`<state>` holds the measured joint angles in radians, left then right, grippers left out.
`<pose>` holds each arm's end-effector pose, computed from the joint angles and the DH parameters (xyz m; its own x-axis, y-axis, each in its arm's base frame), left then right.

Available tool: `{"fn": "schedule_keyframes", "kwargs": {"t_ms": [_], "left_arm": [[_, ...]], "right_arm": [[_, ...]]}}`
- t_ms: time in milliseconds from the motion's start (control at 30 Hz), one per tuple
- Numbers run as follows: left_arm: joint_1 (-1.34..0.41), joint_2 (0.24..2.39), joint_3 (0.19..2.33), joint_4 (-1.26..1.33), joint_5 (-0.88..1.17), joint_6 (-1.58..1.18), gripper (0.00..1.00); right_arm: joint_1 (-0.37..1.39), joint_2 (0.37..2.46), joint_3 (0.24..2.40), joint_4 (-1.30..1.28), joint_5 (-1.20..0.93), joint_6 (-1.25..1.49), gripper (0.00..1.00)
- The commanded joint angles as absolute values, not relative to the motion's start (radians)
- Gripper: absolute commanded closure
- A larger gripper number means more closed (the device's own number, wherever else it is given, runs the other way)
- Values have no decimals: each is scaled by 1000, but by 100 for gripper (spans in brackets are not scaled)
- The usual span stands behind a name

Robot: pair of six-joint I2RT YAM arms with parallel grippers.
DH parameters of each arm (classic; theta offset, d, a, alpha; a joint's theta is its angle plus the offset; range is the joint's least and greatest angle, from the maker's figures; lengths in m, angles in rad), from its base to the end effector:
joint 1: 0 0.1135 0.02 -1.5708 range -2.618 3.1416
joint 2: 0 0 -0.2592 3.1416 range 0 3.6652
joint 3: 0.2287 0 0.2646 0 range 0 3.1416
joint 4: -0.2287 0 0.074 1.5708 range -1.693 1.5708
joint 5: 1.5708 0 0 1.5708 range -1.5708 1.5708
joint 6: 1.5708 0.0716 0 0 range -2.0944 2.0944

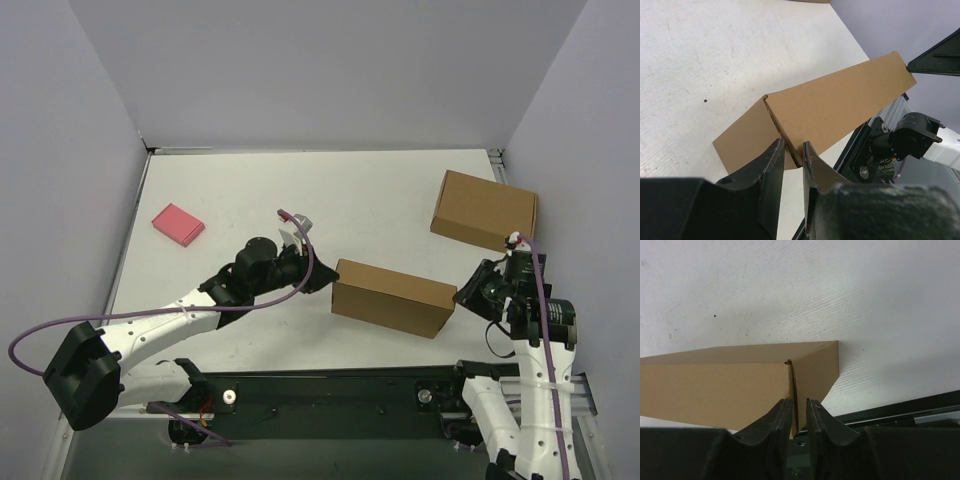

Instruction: Fold the paper box

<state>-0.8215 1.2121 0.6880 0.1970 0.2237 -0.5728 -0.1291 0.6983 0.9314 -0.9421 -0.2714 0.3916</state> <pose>0.2052 -0.2439 0.2330 -0.6484 -0.0789 -0.7572 0.6016 0.5564 -0.5731 0.1680 -0.0025 0.3049 -0.6264 0.4521 -0.6349 0.1746 0.8753 0.4510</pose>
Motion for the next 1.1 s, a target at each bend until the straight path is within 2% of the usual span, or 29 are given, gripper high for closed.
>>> {"fn": "schedule_keyframes", "kwargs": {"t_ms": [0, 433, 667, 933, 1067], "left_arm": [[-807, 1321, 565, -172, 170, -500, 75], [-810, 1322, 532, -127, 175, -515, 76], [-808, 1263, 465, -49, 89, -561, 80], [-810, 1036, 377, -141, -58, -617, 80], [-808, 964, 359, -181, -86, -658, 80]], "right_arm": [[-19, 785, 902, -1158, -121, 413, 80], [38, 905, 856, -1204, -247, 442, 82], [90, 865, 810, -1033, -325, 540, 82], [369, 767, 726, -835, -253, 784, 82], [448, 747, 689, -743, -226, 859, 82]]}}
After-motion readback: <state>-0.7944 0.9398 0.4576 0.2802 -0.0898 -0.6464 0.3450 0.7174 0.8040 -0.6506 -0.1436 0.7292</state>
